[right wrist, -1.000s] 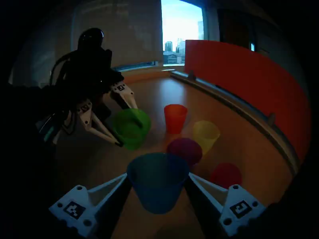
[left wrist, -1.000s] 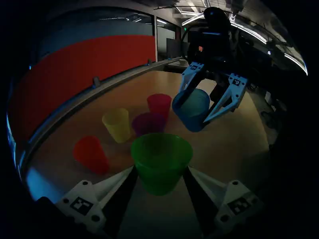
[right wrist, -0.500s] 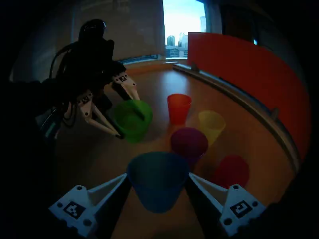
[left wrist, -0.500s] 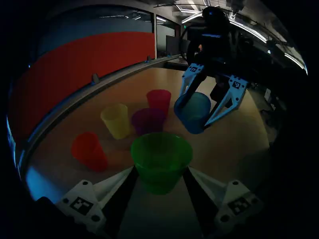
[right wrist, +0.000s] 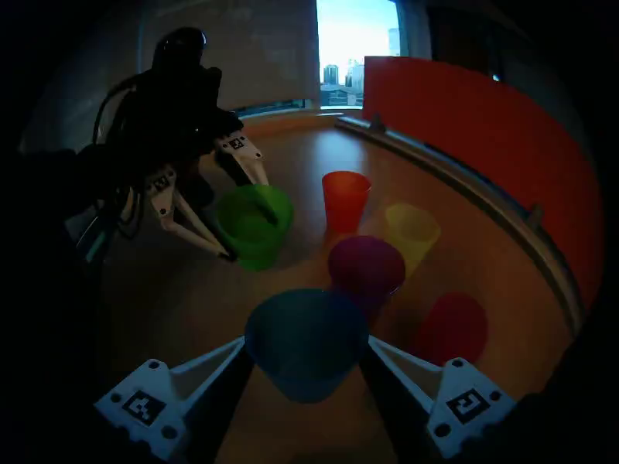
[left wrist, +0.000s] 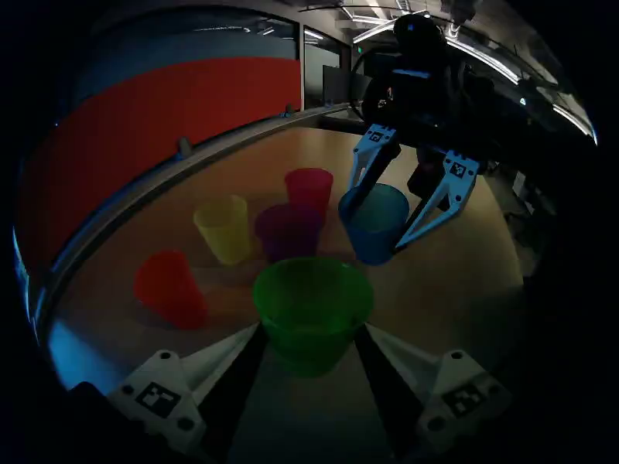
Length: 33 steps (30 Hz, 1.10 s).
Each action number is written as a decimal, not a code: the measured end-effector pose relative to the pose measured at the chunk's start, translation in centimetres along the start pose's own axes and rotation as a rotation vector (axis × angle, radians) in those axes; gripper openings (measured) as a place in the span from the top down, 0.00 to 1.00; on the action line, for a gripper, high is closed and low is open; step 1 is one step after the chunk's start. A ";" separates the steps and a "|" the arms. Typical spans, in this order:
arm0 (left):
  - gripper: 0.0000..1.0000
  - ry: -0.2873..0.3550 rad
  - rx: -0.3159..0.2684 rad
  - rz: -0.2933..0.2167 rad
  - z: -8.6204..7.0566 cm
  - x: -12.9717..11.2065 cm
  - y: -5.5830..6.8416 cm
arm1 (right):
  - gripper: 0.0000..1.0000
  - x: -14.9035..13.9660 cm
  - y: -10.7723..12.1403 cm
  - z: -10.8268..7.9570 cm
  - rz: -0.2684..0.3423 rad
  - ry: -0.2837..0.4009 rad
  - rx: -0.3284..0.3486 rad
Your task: Pour water
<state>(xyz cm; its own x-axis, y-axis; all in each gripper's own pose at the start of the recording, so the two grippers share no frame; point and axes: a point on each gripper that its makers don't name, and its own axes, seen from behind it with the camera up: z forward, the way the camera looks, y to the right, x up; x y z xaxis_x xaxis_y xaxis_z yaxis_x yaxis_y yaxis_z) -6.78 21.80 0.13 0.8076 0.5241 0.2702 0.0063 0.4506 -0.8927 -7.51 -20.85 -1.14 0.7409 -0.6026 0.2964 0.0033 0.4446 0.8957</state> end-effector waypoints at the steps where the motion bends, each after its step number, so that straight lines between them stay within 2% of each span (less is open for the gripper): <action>1: 0.21 -0.003 0.000 0.000 0.0 -0.1 0.0 | 0.10 0.0 0.0 0.0 -0.001 -0.001 0.000; 8: 0.20 -0.030 -0.015 0.001 0.3 -0.6 0.1 | 0.10 -0.1 0.2 0.0 -0.010 -0.003 -0.005; 14: 0.20 -0.058 -0.018 0.020 0.5 -1.2 0.2 | 0.10 -0.1 0.3 -0.1 -0.011 -0.004 -0.006; 33: 0.18 -0.095 -0.018 0.035 0.9 -2.2 0.0 | 0.10 -0.4 0.0 0.0 -0.013 -0.007 -0.004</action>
<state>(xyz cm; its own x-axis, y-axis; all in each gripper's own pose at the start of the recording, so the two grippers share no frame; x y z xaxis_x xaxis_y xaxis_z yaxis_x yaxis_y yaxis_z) -9.08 21.30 -0.16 0.7480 0.6058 0.2709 -0.0097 0.4182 -0.9083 -7.85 -20.58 -1.22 0.7360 -0.6133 0.2867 0.0160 0.4391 0.8983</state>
